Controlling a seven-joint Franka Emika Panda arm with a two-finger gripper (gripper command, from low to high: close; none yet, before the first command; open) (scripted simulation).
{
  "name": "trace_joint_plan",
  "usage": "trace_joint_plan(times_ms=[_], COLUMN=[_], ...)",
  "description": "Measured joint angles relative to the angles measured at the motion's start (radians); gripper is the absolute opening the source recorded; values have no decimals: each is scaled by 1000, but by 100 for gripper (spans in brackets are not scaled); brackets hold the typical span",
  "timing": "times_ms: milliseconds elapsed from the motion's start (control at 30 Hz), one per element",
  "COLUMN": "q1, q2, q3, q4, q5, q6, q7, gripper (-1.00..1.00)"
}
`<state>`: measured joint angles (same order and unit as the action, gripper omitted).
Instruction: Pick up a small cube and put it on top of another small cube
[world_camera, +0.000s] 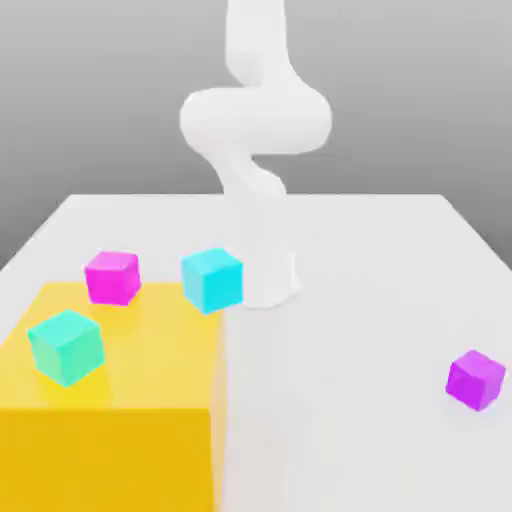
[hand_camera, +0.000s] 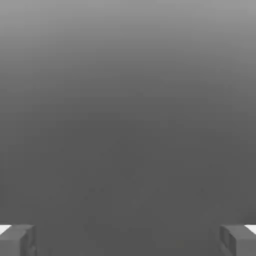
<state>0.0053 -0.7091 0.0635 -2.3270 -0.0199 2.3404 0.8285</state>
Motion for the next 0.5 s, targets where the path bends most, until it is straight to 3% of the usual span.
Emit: trace_joint_plan(times_ms=[500], q1=[84], q2=[549], q3=[344], q4=[-162], q5=[-170], q6=[242], q7=[208], gripper=[0])
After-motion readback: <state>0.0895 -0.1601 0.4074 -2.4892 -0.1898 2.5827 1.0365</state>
